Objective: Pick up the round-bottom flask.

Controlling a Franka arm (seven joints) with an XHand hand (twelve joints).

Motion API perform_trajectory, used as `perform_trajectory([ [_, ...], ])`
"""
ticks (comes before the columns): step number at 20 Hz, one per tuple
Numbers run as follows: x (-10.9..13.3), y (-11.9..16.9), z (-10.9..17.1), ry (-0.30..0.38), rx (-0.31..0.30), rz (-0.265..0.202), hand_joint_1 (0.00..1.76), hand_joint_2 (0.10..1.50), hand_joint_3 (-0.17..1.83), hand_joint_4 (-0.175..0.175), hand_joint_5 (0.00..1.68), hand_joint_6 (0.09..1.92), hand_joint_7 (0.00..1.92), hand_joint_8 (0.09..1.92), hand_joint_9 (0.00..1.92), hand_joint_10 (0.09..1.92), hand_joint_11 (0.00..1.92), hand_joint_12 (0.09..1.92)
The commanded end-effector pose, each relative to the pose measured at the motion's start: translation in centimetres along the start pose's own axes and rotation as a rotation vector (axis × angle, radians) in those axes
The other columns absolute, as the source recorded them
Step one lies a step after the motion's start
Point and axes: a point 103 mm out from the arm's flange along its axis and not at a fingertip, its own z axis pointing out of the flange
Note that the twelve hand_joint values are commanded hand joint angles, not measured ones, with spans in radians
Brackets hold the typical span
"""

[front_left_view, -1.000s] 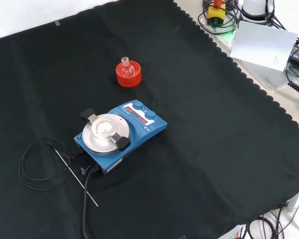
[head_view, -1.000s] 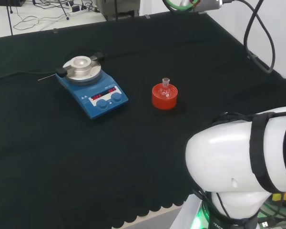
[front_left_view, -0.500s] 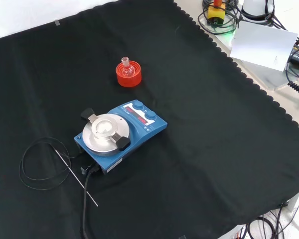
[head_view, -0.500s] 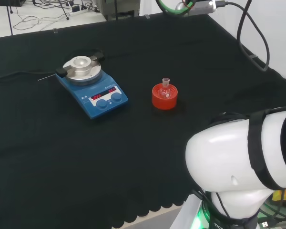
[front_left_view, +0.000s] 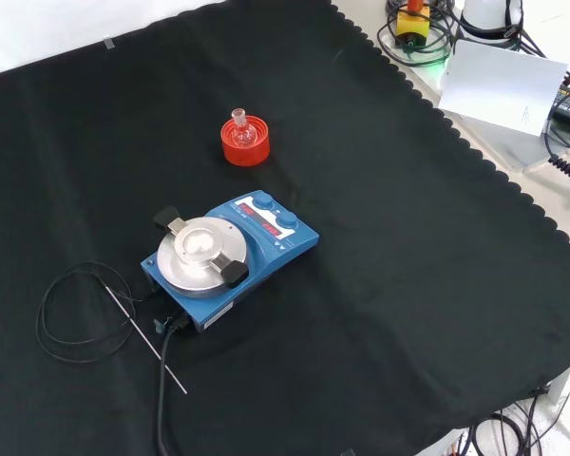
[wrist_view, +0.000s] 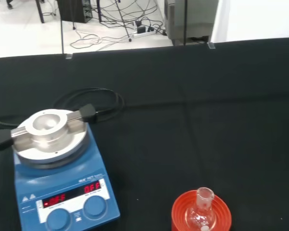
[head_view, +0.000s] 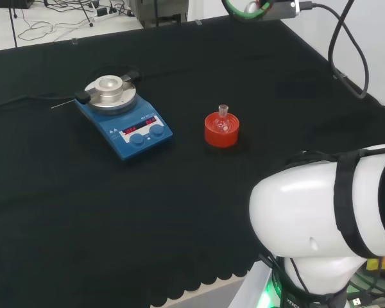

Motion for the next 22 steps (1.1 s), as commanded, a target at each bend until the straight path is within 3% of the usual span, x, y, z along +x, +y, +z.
perform_trajectory([
  [1,-3.6,3.6,6.7,0.025,0.042,0.107,0.14,1.3,0.27,-0.018,0.37,0.25,0.04,0.55,0.16,0.69,0.0,1.31],
  [5,-4.2,5.9,10.0,0.097,0.025,0.136,0.41,1.21,0.22,-0.023,0.44,0.28,0.11,0.58,0.25,0.72,0.0,1.38],
  [10,-4.6,9.2,14.9,0.12,0.041,0.147,0.62,1.07,0.22,-0.027,0.47,0.28,0.16,0.61,0.32,0.72,0.01,1.42],
  [15,-5.0,11.3,20.0,0.123,0.082,0.165,0.73,0.86,0.49,-0.028,0.52,0.23,0.18,0.64,0.36,0.71,0.03,1.42],
  [22,-5.0,12.5,25.7,0.126,0.131,0.186,0.79,0.77,0.57,-0.029,0.55,0.25,0.21,0.65,0.4,0.71,0.06,1.42],
])
